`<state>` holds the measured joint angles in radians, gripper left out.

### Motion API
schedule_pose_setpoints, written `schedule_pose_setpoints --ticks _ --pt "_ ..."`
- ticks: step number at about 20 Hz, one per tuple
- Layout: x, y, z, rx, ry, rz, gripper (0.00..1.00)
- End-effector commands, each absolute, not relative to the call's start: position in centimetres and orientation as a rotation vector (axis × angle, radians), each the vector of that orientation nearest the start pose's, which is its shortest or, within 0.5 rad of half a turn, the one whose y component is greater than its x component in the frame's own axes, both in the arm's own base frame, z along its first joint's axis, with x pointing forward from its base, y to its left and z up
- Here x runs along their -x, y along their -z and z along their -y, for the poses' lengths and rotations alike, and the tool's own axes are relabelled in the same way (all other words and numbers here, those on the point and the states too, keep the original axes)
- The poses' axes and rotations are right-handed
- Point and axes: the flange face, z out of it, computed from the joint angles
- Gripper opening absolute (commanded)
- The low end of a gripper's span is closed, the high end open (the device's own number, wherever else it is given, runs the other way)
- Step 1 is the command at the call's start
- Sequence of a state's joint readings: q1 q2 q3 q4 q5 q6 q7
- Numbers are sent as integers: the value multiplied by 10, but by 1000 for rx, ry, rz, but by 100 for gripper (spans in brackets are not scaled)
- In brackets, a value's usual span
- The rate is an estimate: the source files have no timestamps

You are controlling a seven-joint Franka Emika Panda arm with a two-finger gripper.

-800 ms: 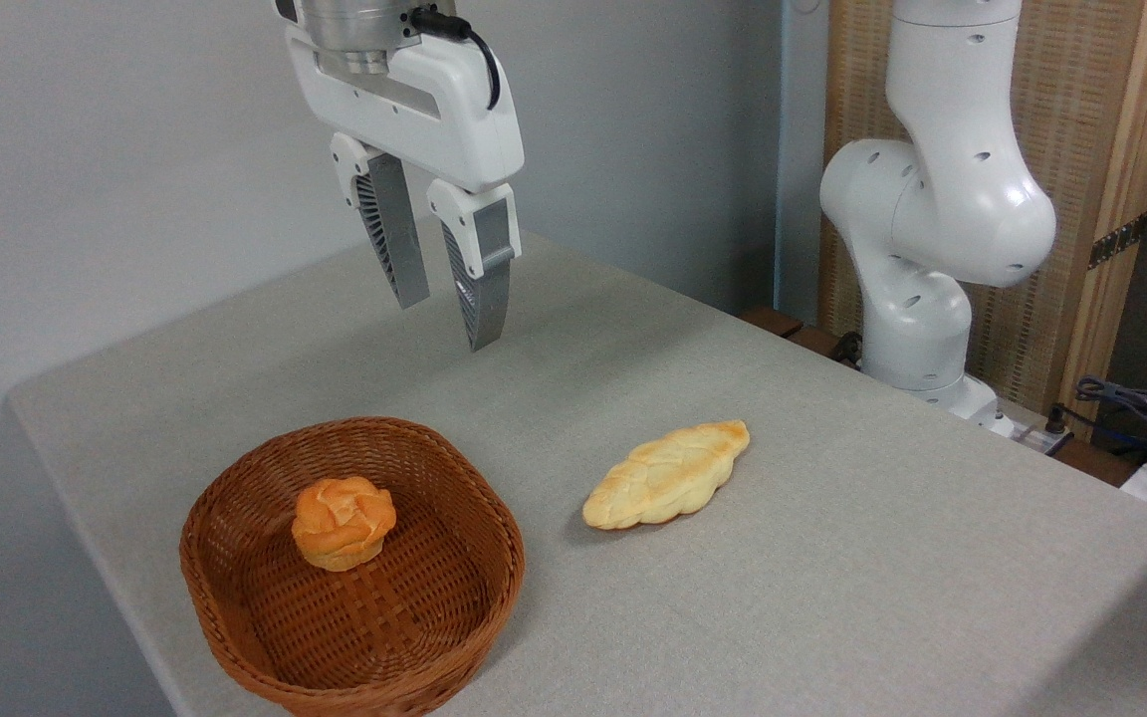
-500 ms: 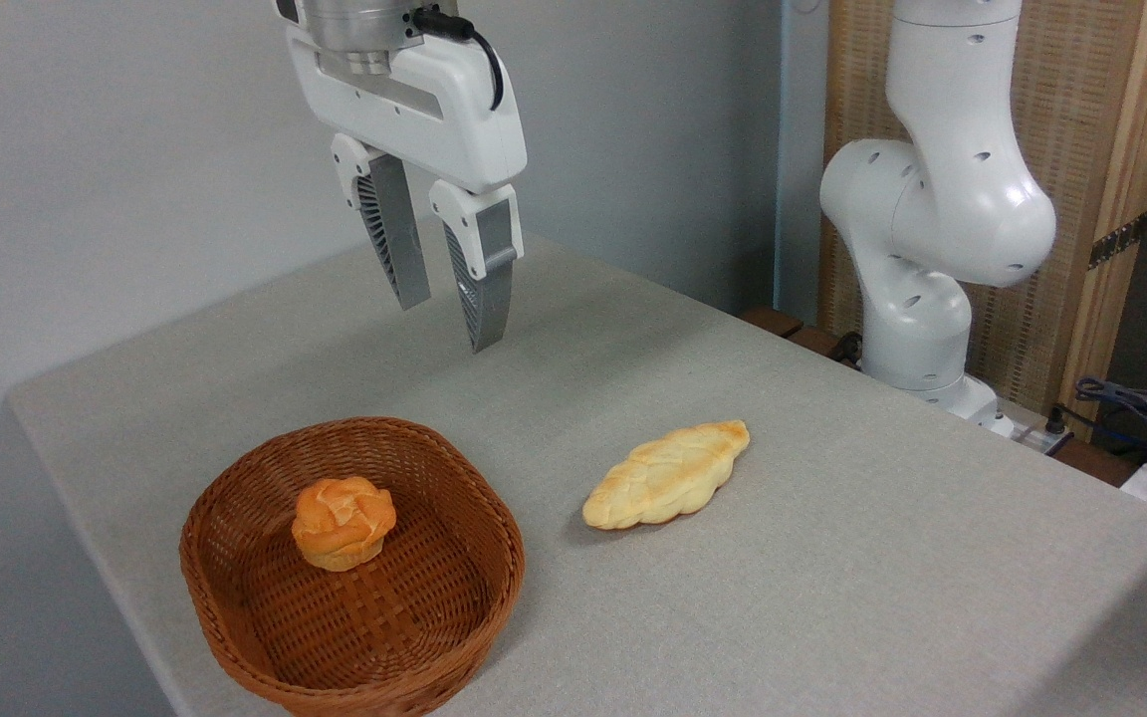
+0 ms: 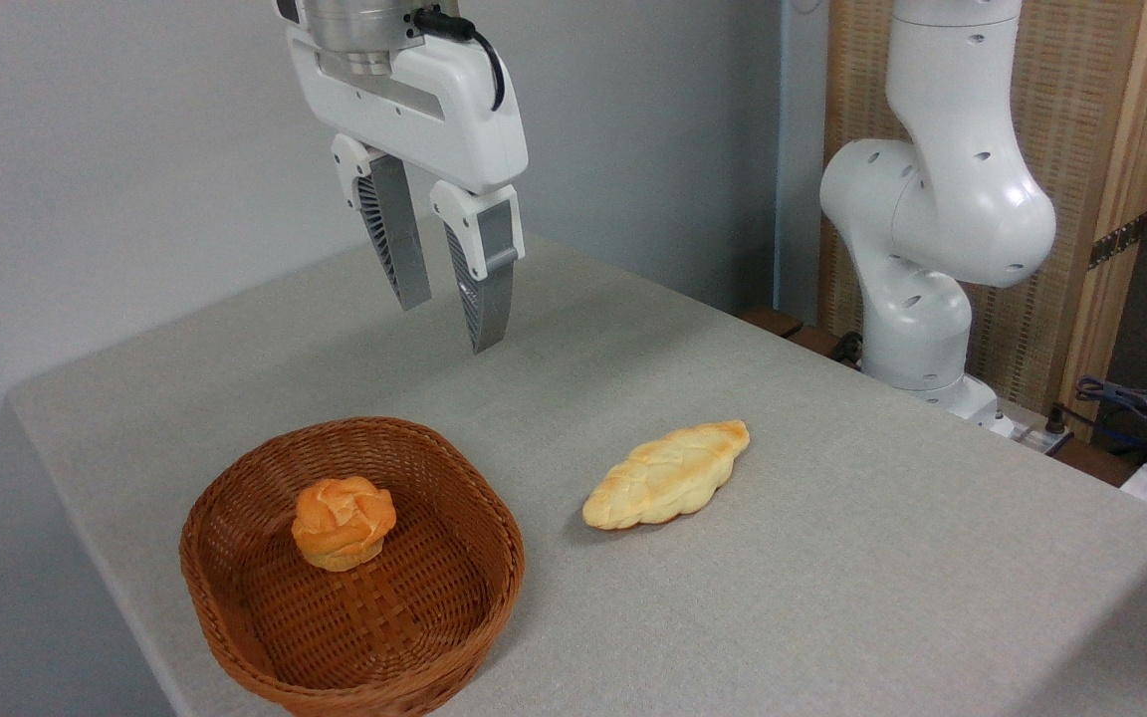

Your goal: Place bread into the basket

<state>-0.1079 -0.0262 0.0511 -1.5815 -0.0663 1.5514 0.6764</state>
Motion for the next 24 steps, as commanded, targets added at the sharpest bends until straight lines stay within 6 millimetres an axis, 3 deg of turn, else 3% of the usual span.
schedule_pose_setpoints --ticks 1,6,10,16,19,22,24 --pt "-521 -633 30 3014 -1 -1178 100" --pt "-487 -617 27 3011 5 -1182 100" --pt "-463 -578 26 2995 113 -1208 100" --pt "-450 -495 20 2829 29 -1319 100" --pt "-452 -472 -1 2839 82 -1266 100" --pt "-454 -456 -7 2839 119 -1250 100" --pt "-454 -456 -12 2850 120 -1235 100"
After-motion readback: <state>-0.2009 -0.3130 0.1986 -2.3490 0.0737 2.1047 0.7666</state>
